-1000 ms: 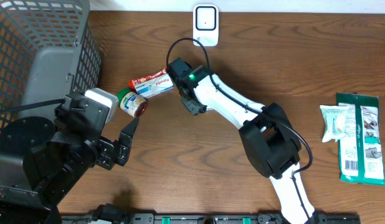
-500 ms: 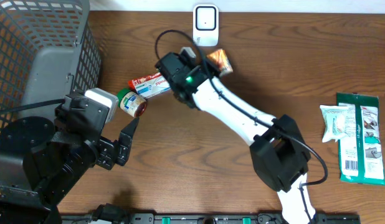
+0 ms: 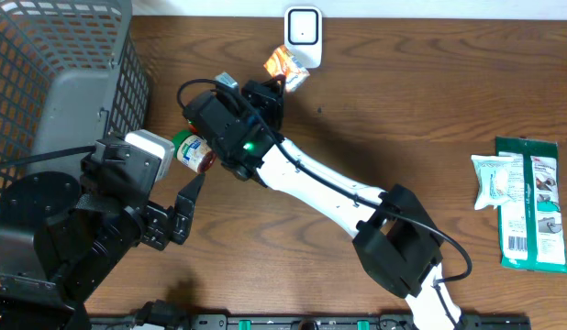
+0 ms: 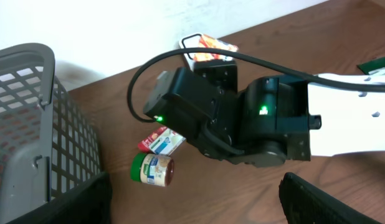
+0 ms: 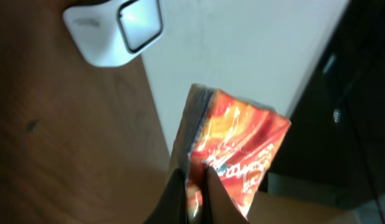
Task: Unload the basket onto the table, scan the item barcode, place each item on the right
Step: 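Carry the orange pack up to the scanner window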
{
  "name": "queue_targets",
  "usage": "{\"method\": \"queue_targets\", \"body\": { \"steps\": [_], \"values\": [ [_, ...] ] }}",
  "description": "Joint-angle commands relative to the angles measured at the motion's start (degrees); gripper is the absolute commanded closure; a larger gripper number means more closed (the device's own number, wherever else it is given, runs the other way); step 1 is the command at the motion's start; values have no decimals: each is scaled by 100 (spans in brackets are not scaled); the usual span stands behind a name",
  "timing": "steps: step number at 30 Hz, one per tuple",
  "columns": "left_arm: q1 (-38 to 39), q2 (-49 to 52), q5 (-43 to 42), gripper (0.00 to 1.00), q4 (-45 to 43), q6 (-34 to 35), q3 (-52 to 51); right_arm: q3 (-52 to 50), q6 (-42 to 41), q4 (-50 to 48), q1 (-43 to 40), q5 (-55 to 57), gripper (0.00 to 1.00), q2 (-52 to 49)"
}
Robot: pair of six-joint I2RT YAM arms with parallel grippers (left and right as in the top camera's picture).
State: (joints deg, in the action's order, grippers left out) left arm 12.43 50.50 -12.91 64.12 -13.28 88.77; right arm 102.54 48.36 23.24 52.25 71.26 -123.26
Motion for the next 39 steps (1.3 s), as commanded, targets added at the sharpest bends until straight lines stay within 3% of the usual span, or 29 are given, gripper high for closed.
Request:
{"method": "queue_targets", "body": {
  "steps": [1, 5, 7, 11, 15, 21, 26, 39],
  "values": [
    [-13, -2, 55, 14, -7, 31, 35, 70, 1182, -603, 157, 660, 99, 72],
    [-13, -2, 55, 14, -7, 31, 35, -149, 2264, -1558, 186, 763, 99, 31],
    [-13, -2, 55, 14, -7, 31, 35, -511, 3460, -2612, 184, 885, 99, -68],
    [-13, -2, 55, 14, -4, 31, 35, -1270, 4750, -4138, 162, 835, 99, -122],
    [-13, -2, 55, 14, -7, 31, 35, -1749, 5602, -5431, 131, 748, 99, -125],
    [-13, -2, 55, 14, -4, 31, 35, -2070, 6105, -6430, 131, 634, 99, -125],
    [-13, -2, 55, 14, -4, 31, 35, -2756, 7320, -7941, 170, -92, 99, -125],
    [-13, -2, 55, 14, -7, 31, 35, -3132, 7434, -8094, 280, -516, 99, -125]
  ]
}}
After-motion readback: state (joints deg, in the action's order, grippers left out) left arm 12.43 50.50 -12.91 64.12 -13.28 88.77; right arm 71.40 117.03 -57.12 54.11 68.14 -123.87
